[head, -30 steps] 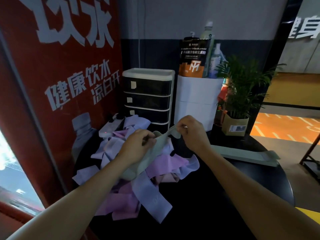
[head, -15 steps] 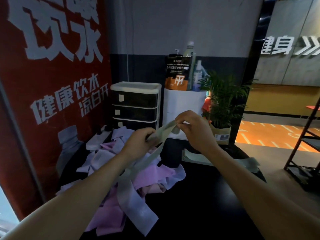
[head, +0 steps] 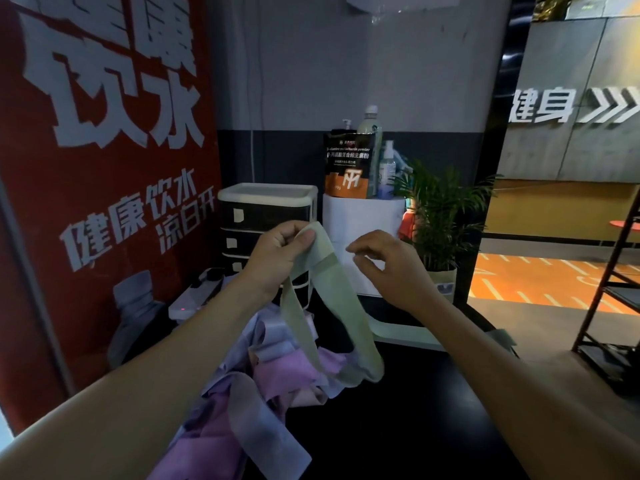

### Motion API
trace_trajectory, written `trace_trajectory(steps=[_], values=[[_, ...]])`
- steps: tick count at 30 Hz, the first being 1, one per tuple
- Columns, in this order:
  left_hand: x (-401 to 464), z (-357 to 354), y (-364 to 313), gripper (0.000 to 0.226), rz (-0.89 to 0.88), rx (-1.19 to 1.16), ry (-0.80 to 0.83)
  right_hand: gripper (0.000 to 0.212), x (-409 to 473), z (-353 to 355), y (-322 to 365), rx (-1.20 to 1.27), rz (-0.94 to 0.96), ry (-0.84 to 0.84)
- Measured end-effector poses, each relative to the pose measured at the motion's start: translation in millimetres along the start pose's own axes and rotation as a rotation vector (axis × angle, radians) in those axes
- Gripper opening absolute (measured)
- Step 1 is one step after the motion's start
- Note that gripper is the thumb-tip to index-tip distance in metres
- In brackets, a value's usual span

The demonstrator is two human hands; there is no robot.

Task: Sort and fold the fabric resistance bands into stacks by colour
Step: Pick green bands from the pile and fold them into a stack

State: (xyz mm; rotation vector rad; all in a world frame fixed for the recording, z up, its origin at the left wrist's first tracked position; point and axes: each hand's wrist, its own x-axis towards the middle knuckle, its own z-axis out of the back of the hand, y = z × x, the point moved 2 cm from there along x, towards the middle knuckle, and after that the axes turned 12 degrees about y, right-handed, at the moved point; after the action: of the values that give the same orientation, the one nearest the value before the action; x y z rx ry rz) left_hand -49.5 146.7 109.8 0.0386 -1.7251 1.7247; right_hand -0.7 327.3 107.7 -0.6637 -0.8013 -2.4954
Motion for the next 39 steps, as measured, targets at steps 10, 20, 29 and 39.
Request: trace_trajectory(steps=[10,20,29,39], values=[[4,-36,-8,0.016,-0.019,0.065,0.145,0.011,13,13,12,0.239,-0.196,-0.103],[2,-24,31,0.029,0.124,0.759,0.115,0.015,1,41,-15,0.152,-0.381,-0.406],[-5,23,65,0.012,0.462,0.3,-0.206,0.019,-16,49,-53,0.195,-0.596,-0.466],[-12,4,55,0.013,0.543,-0.264,-0.004,0.018,-35,40,-77,0.25,-0.746,-0.453]])
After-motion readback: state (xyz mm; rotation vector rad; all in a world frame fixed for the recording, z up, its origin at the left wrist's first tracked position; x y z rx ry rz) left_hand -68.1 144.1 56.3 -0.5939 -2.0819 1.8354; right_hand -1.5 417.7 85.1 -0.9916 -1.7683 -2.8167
